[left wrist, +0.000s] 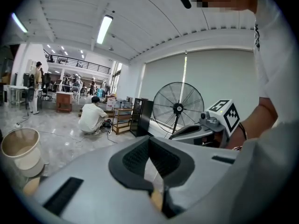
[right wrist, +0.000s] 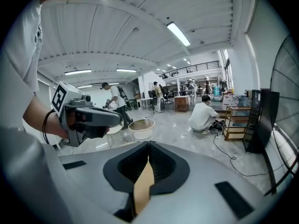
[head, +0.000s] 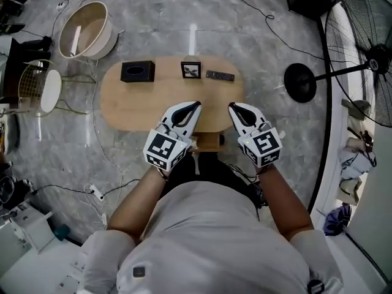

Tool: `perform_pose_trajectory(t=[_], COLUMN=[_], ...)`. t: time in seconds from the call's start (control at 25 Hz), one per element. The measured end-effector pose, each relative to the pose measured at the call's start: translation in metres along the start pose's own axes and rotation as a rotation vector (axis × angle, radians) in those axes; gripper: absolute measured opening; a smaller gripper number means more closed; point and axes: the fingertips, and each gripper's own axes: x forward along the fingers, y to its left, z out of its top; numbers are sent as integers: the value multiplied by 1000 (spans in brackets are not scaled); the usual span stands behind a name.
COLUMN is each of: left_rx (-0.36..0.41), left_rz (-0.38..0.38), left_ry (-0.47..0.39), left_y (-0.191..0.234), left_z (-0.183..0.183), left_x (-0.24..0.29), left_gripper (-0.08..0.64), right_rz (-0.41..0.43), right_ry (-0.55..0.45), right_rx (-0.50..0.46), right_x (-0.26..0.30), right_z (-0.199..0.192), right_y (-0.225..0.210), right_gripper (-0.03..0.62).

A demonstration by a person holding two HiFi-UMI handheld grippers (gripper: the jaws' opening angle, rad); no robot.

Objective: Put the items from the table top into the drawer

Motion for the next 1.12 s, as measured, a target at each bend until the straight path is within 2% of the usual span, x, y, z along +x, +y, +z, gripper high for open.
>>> perform_pose_trajectory(t=[0.2, 0.44, 0.8, 1.12], left_rx=[-6, -30, -47, -74], left_rz=[36, 30, -13, -42], left_ry=[34, 69, 120, 183], left_y=[17, 44, 83, 116], left_z=[-20, -61, -136, -217], left_x=[12, 48, 117, 163], left_gripper=[9, 9, 9, 9], right_rz=[18, 25, 47, 68], right_ry=[16, 42, 115, 205], right_rx=[26, 5, -8, -64], right_x=[25, 65, 131, 189], right_z=[-19, -53, -134, -214], right_y=[-20, -43, -84, -122], right_gripper=[28, 29, 31, 34])
